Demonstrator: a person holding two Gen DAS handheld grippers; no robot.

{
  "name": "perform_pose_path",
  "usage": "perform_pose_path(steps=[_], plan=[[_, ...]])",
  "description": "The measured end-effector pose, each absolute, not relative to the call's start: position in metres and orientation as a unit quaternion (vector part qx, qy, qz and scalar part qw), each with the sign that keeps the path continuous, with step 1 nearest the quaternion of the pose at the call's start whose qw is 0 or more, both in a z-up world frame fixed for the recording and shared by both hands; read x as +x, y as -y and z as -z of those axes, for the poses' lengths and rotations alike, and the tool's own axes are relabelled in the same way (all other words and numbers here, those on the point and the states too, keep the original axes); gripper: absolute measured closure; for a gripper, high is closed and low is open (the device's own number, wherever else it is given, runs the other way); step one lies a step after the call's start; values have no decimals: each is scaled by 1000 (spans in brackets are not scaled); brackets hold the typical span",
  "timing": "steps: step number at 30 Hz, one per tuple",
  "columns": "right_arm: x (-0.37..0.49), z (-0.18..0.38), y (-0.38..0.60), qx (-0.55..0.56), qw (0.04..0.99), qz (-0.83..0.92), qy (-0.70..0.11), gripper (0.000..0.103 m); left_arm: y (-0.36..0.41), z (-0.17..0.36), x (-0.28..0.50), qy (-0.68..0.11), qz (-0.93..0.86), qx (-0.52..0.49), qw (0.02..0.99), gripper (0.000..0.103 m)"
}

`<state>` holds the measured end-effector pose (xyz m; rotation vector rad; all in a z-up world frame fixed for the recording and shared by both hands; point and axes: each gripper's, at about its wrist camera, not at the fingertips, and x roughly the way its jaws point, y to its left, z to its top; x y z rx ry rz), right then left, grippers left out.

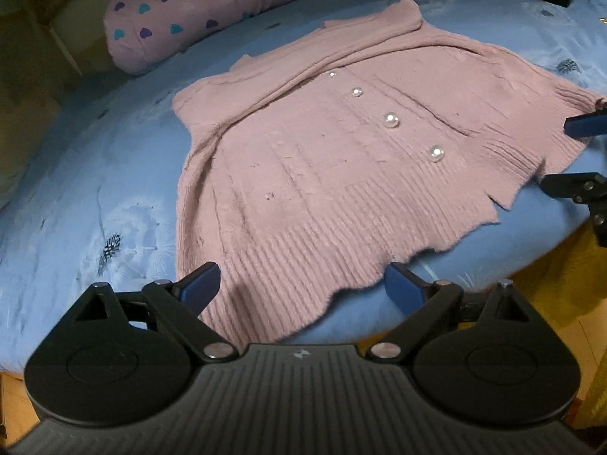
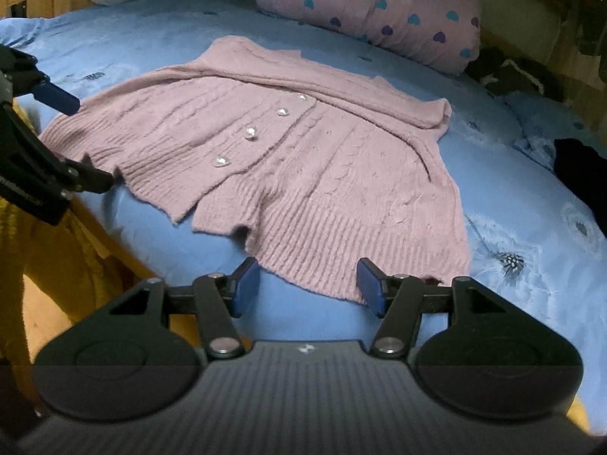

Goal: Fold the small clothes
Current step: 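Move both tools to the ribbed hem of the cardigan, then grasp the ribbed hem with the left tool while the right tool grasps it too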

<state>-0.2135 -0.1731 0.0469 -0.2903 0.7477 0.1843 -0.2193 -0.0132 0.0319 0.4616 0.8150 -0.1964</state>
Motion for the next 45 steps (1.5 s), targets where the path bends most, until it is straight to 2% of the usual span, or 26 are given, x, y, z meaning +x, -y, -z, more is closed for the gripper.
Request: perform_pose_path(steps=[7,21,23,26,27,28,30,31,34,45], plan=[[-203,-42,177,-132,922,-77,-355,36,16,-29,-198,-369,54,243,896,6],[-180,-35,171,-139,930,-44,-338,36,11,-15,-181,-350,45,206,913,7],[-179,-35,170,-142,931,-40,-335,36,10,-15,-183,-343,49,201,916,13],[-180,-33,170,-142,933,-36,-328,37,11,-15,-187,-336,65,190,920,41],[-180,-33,170,-140,934,-38,-326,46,12,-14,-188,-336,76,186,920,56],[-181,-33,171,-136,935,-44,-326,66,13,-14,-189,-336,85,182,920,67],[-181,-33,170,-134,934,-51,-326,85,16,-14,-191,-334,96,180,920,79],[-181,-32,168,-142,934,-45,-324,87,18,-14,-192,-329,96,182,922,82],[-182,-33,166,-152,936,-42,-315,90,19,-19,-195,-311,94,182,928,87],[-184,-61,165,-165,959,-19,-232,91,20,-55,-195,-246,81,169,951,90]])
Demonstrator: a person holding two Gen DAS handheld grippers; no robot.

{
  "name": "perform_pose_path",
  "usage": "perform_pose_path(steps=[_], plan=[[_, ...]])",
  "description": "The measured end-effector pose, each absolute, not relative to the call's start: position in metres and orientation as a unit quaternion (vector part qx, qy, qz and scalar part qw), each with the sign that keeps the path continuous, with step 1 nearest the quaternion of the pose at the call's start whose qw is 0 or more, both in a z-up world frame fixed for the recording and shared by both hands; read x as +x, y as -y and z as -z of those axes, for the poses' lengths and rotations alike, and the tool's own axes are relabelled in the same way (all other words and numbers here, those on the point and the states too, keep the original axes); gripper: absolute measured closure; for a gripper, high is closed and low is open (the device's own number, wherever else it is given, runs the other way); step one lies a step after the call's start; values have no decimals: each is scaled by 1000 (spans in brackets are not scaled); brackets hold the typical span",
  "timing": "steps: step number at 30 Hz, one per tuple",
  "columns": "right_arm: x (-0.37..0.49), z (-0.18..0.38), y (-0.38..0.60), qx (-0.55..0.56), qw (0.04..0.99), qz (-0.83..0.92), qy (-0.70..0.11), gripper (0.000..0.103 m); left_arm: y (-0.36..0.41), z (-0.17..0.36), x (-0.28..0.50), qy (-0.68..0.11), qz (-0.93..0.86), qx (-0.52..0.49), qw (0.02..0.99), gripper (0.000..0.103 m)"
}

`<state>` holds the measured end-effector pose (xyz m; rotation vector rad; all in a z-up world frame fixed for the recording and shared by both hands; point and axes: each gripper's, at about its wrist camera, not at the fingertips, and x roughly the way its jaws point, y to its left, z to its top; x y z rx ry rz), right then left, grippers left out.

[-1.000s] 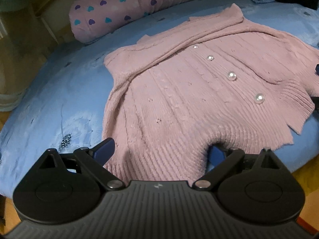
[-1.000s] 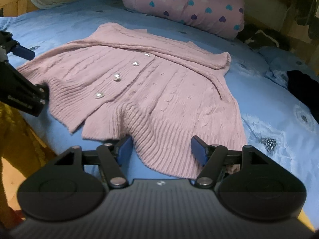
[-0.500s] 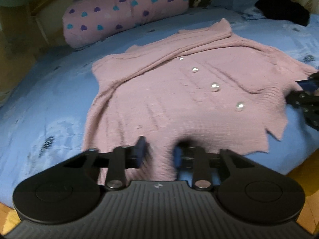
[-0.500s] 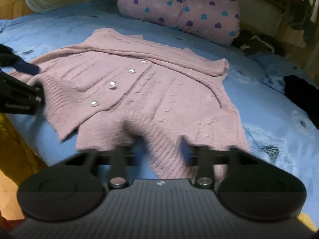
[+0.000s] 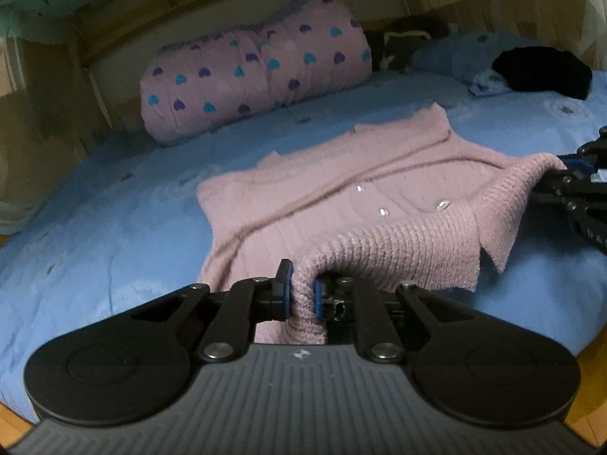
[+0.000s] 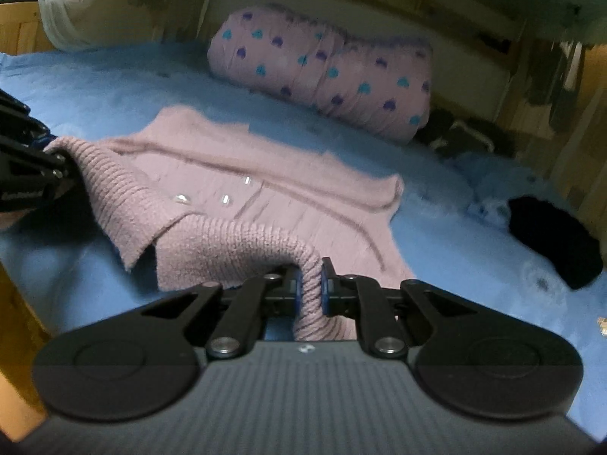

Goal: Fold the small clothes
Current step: 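Grasp the ribbed hem with the left tool while the right tool grasps it too, then lift the hem with both tools, fold it toward the collar, release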

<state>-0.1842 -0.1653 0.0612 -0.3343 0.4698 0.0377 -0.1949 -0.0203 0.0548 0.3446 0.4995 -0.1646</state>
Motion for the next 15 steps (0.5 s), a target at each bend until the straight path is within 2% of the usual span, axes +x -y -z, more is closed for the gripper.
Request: perform_pose_path(steps=[15], plan=[[-138,-103,161,-215,964,-8,-155,91,26,-114,-136,-173,60,181,966,91]])
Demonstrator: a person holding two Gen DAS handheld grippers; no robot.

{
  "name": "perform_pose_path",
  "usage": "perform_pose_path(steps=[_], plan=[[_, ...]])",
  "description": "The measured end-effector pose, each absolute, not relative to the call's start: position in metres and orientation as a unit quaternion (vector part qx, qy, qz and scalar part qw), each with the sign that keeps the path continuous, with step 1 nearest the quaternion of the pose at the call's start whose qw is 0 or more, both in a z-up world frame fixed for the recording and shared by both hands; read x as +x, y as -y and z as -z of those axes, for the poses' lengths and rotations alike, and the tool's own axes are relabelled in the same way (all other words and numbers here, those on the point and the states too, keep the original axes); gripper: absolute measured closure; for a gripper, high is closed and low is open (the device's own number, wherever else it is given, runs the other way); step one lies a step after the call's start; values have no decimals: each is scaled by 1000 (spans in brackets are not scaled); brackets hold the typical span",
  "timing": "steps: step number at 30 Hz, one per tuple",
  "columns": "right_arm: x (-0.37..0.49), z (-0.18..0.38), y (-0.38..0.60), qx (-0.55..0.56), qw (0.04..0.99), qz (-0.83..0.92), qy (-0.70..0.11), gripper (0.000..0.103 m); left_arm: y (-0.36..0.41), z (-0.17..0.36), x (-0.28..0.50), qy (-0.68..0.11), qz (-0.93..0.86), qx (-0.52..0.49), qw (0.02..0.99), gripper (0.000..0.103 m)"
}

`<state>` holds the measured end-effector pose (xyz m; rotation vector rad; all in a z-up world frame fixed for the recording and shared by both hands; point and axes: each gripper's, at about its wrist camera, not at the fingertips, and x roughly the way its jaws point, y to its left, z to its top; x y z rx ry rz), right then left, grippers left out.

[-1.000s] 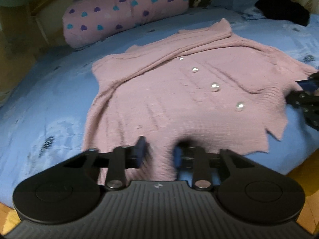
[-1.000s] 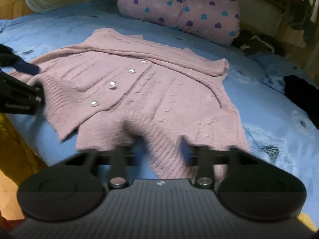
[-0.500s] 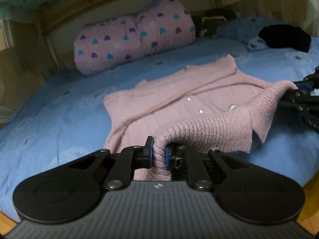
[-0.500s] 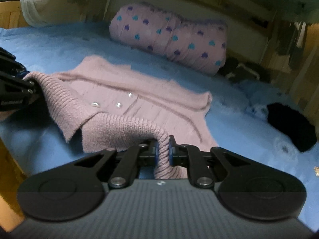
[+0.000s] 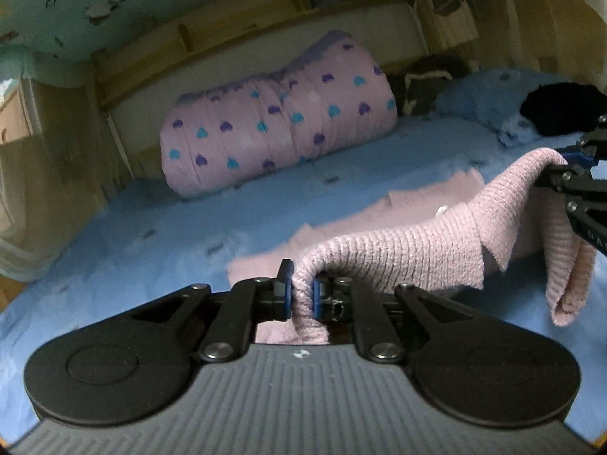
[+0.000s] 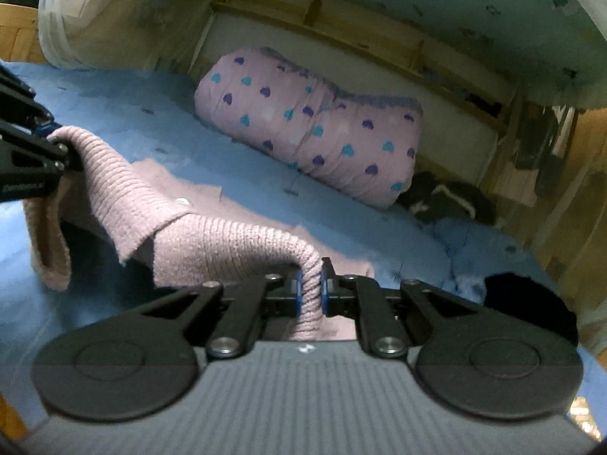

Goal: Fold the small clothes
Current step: 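Lift the hem with both tools, fold it toward the collar, release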

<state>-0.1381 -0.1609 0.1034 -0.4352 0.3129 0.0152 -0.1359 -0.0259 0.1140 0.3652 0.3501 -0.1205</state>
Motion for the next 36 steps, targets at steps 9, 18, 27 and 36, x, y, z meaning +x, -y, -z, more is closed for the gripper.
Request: perform_pose_path(steps=[9,18,27,36], plan=[[-81,-132,160,-250,962,5,-107,91,33,-151,-65,-129,41,170,976,92],[-6,-130,157,-261,961,17,-94,91,39,-137,40,-147,20,174,973,92],[68,-83,148,-279,950,12,-137,91,36,-72,131,-213,3,178,961,92],[122,-26,143,-296,932,1,-209,91,41,-18,172,-266,-4,205,942,91]])
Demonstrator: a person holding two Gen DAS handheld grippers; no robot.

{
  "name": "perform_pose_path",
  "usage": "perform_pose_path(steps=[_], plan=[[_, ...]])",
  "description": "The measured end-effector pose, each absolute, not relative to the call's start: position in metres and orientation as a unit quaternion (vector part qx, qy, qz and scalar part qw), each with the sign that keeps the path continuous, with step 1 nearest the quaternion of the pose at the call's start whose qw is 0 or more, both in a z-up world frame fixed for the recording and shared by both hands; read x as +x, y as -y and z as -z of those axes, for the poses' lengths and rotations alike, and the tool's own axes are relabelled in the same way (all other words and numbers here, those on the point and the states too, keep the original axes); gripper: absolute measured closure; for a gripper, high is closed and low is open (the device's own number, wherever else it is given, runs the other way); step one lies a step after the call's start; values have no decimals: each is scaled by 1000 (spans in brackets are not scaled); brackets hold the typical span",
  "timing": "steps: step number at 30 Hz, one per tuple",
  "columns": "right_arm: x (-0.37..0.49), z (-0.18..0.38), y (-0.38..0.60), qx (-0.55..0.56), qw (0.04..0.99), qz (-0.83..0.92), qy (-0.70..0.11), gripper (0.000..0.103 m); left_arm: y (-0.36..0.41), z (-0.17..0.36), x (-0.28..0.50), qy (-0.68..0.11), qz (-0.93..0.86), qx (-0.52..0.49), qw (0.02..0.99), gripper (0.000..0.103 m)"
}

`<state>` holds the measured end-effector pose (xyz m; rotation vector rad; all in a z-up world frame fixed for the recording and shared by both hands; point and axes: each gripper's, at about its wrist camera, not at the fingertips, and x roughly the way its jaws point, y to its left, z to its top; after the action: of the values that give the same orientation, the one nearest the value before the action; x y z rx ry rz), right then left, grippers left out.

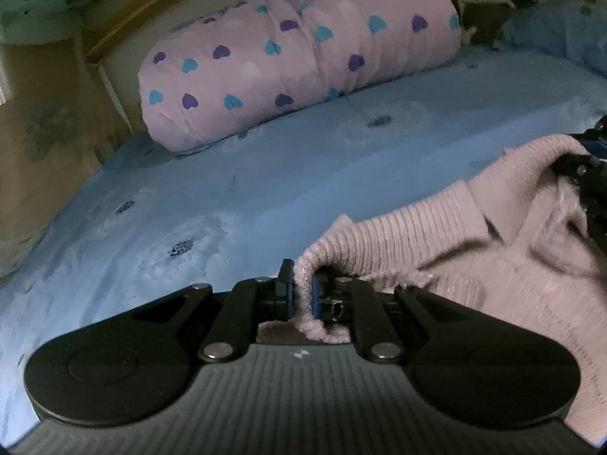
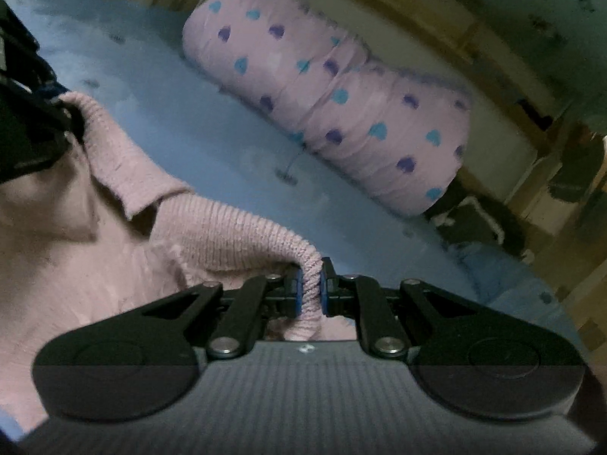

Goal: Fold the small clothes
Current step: 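Lift the hem with both tools, fold it toward the collar, release, then grasp the folded cardigan edge with both tools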

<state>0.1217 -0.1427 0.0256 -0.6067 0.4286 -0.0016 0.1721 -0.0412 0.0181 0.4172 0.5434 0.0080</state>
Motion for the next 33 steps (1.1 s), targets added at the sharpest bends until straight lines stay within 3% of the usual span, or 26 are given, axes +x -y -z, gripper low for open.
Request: perform_pose_path(steps=[3,5,7,9,13,21,23,25,33], plan=[[132,-12,146,-283,929,-2,-240,89,45,-14,169,-264,-7,219,939,90],[136,-10,150,-264,932,-2,-247,89,46,-19,166,-270,-11,216,938,83],[138,-15,152,-246,935,-4,-257,88,44,-30,163,-274,-13,206,939,61],[139,-24,157,-226,938,-8,-263,85,39,-43,155,-271,-15,197,942,48],[127,-47,169,-191,946,-17,-260,68,29,-70,132,-262,-13,188,947,36],[92,-86,195,-150,950,-38,-270,67,23,-91,82,-264,44,153,951,27],[83,-90,197,-148,947,-64,-276,58,26,-86,78,-273,67,151,948,27],[76,-90,197,-156,946,-80,-271,41,31,-78,76,-275,80,163,944,27],[73,-62,188,-213,922,-137,-291,41,31,-50,76,-301,127,200,924,27]])
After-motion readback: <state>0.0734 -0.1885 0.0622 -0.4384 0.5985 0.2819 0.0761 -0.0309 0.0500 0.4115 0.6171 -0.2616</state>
